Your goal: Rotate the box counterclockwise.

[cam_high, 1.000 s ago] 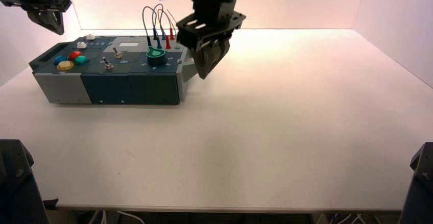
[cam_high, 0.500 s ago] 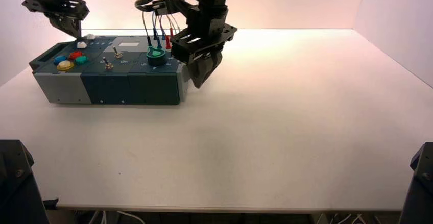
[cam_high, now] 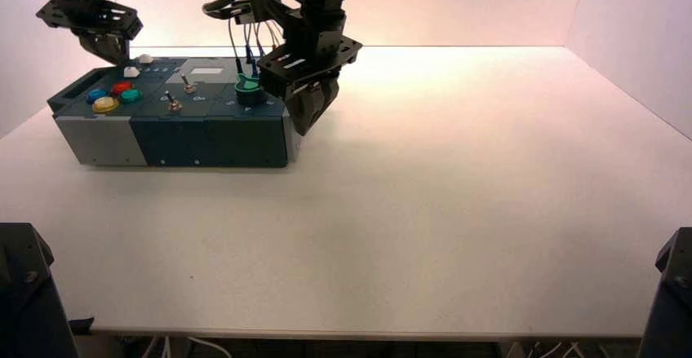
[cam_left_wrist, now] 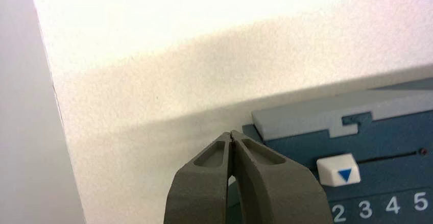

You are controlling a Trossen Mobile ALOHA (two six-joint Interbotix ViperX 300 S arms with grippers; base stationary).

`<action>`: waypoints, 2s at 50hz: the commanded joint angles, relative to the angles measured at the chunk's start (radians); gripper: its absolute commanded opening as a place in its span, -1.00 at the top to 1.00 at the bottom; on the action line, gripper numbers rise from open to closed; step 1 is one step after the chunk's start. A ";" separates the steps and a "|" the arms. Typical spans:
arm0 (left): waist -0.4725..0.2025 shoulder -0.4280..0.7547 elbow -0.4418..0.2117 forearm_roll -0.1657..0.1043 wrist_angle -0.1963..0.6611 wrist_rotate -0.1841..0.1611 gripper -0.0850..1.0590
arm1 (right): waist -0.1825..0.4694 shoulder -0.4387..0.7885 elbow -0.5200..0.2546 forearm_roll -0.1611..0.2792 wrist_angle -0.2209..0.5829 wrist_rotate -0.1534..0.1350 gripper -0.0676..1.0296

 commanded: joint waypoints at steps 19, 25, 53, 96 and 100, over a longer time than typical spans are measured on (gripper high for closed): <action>-0.003 -0.026 0.035 -0.003 0.008 -0.002 0.90 | -0.041 0.043 -0.092 -0.049 -0.012 -0.003 0.91; -0.005 -0.037 0.052 -0.003 0.011 -0.002 0.90 | -0.074 0.054 -0.110 -0.060 -0.020 -0.003 0.91; -0.028 -0.123 0.190 -0.031 0.023 -0.021 0.90 | -0.110 0.123 -0.239 -0.112 -0.058 -0.006 0.91; -0.107 -0.365 0.439 -0.052 0.115 -0.041 0.90 | -0.112 0.209 -0.446 -0.121 -0.066 -0.008 0.91; -0.112 -0.380 0.456 -0.052 0.114 -0.046 0.90 | -0.112 0.210 -0.457 -0.120 -0.064 -0.008 0.91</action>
